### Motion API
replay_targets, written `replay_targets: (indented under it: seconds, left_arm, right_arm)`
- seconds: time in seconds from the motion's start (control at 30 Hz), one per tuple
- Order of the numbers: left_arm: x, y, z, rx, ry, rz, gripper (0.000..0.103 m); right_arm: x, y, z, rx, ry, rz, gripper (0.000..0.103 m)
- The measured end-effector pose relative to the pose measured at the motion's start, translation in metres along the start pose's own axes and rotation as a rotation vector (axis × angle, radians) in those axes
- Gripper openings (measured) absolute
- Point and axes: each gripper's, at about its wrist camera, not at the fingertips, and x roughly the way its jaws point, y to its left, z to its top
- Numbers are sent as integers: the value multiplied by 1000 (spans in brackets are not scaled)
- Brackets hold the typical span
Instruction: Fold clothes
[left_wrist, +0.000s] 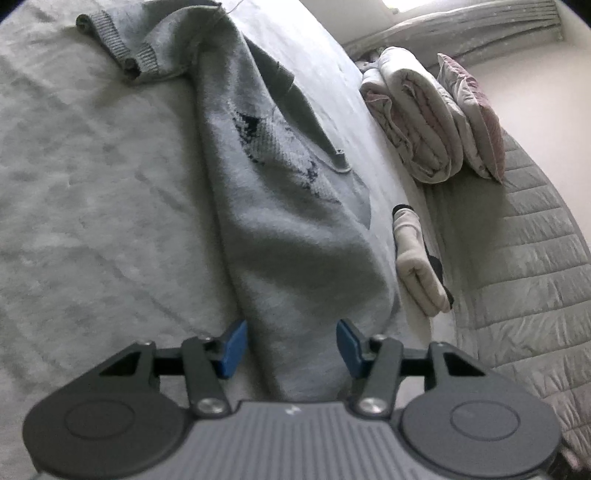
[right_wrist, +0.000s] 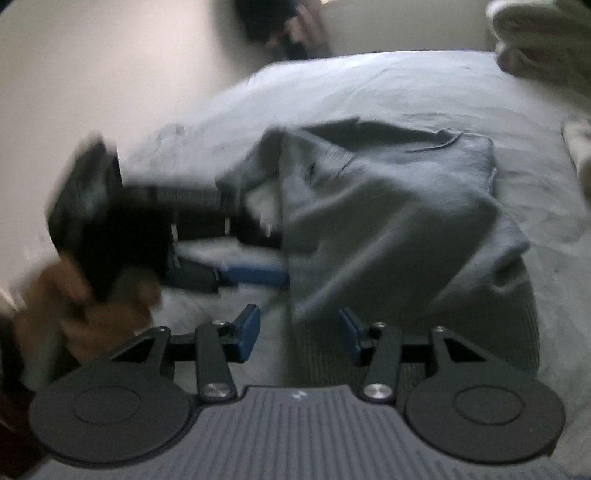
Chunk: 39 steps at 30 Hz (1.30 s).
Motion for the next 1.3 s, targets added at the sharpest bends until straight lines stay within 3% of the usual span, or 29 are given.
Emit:
replay_targets:
  seconds: [0.03, 0.1, 0.2, 0.3, 0.43, 0.63, 0.83, 0.87, 0.93, 1.0, 1.03, 1.13, 1.3]
  left_arm:
    - [0, -1, 0, 2, -2, 1, 53]
    - [-1, 0, 1, 2, -1, 2, 53]
    - [-6, 2, 3, -2, -3, 3, 53]
    - [-16, 4, 8, 0, -32, 15, 53]
    - [-38, 8, 17, 11, -88, 50, 53]
    - [-72, 17, 30, 9, -187, 79, 53]
    - [-77, 21, 33, 5, -201, 119, 53]
    - [-76, 22, 33, 7, -196, 125, 53]
    - [-71, 21, 32, 12, -176, 144, 53]
    - [-64, 21, 30, 19, -148, 169, 53]
    - [-60, 21, 29, 22, -135, 185, 53]
    - [-51, 23, 26, 25, -94, 217, 46]
    - [-39, 20, 22, 62, -75, 245, 42]
  right_arm:
    - [6, 4, -3, -41, 17, -39, 51]
    - [20, 12, -9, -117, 52, -134, 22]
    - [24, 16, -8, -109, 63, -176, 10]
    - [15, 10, -2, -3, 62, -85, 10]
    - [-4, 0, 9, 164, 30, 103, 10]
    - [-14, -23, 12, 353, -14, 254, 10]
    - [-24, -46, 15, 543, -58, 404, 10]
    - [-23, -54, 14, 573, -55, 377, 10]
    - [-17, -72, 8, 608, -23, 233, 10]
    - [-8, -82, 4, 578, 25, 82, 12]
    - [-6, -84, 2, 568, 40, 46, 12]
    - [-10, -79, 0, 523, 49, 43, 14]
    - [-27, -54, 8, 355, -12, 7, 18]
